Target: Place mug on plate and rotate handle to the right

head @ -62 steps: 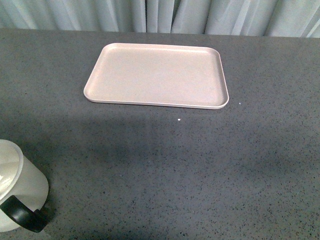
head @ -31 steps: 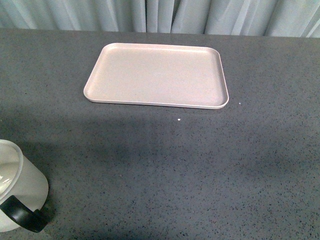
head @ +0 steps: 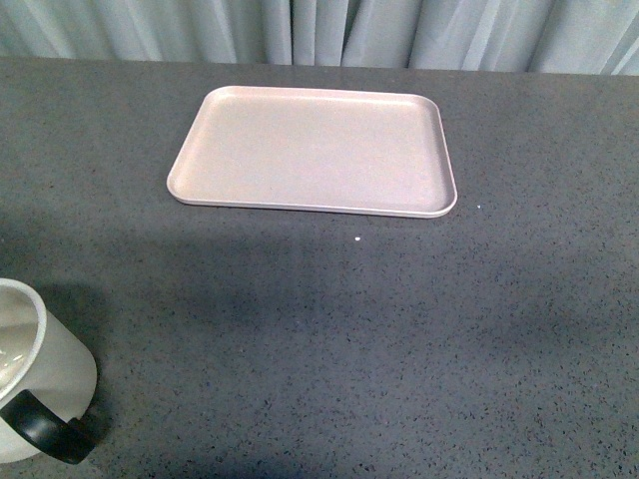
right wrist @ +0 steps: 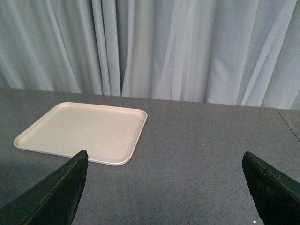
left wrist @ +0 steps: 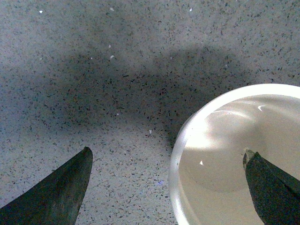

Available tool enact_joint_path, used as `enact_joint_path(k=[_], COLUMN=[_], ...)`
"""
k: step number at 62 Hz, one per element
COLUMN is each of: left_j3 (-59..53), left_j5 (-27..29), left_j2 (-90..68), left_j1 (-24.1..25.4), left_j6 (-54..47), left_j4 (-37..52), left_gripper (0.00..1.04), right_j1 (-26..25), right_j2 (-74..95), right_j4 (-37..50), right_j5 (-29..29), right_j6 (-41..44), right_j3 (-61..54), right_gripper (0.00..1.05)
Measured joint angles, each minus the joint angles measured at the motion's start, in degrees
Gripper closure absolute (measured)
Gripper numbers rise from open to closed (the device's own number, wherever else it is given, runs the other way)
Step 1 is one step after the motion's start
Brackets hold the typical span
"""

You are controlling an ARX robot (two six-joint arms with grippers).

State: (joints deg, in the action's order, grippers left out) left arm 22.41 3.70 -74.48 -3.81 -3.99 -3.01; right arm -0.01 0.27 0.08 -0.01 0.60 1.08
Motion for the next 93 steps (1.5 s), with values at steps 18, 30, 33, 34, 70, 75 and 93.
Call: enact_joint_path(k=[18, 30, 33, 34, 70, 75, 93], left_j3=[0.37, 1.05, 1.22, 1.25, 15.21, 20.09, 46.71], left_j5=[-0.31, -0.55, -0.63, -0.66, -1.09, -0.39, 0.09], left_j2=[-3.96, -3.98, -3.98, -3.98, -5.03, -8.41, -29.09], left_j1=[0.24, -0.72, -0.94, -0.98, -10.43, -12.79, -21.51], left_j6=[-0.61, 0.24, 0.68, 0.79, 11.21, 12.92, 18.14], left_j4=[1.31, 0.94, 0.37, 0.22, -9.29, -10.23, -14.84], left_gripper=[0.31, 0.6, 0.67, 0.69, 1.03, 1.03, 1.03], right_j1=[0.0, 0.0, 0.0, 0.0, 0.0, 0.0, 0.0], right_j2=[0.0, 0.0, 0.0, 0.0, 0.0, 0.0, 0.0], right_j4=[0.0, 0.0, 0.0, 0.0, 0.0, 0.0, 0.0], right_j5=[0.0, 0.02, 0.0, 0.02, 0.0, 0.0, 0.02], right_j6=[-0.02, 0.0, 0.0, -0.02, 0.0, -0.02, 0.0], right_j3=[0.0, 0.0, 0.0, 0.0, 0.0, 0.0, 0.0], right_gripper=[0.09, 0.09, 0.09, 0.09, 0.09, 0.09, 0.09])
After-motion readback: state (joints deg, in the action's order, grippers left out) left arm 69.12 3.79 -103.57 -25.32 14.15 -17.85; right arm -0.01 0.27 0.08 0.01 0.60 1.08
